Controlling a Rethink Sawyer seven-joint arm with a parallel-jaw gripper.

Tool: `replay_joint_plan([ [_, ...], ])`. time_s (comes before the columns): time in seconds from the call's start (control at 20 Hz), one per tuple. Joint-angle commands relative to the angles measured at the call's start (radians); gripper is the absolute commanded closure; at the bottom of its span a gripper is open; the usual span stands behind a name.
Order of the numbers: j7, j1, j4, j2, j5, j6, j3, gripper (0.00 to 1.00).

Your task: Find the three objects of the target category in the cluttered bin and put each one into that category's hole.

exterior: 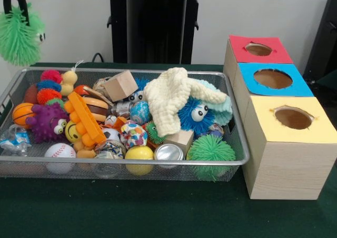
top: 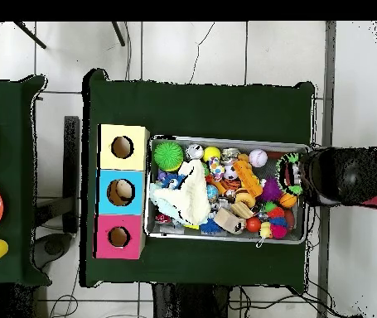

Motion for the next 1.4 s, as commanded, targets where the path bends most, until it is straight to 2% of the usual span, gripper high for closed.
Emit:
replay_joint_plan([
  [0.05, -0.173, 0.053, 0.005, -0.027, 0.013, 0.072, 0.077, 1.00],
  [0.35, -0.051, 0.110, 0.072, -0.027, 0.020, -0.002, 0.052, 1.00],
  [0.5, -0.010, 0.147, 0.063, -0.014, 0.023, -0.010, 0.040, 1.00],
  [1.4, 0.074, 0.204, 0.160, -0.041, 0.055, -0.093, -0.019, 1.00],
])
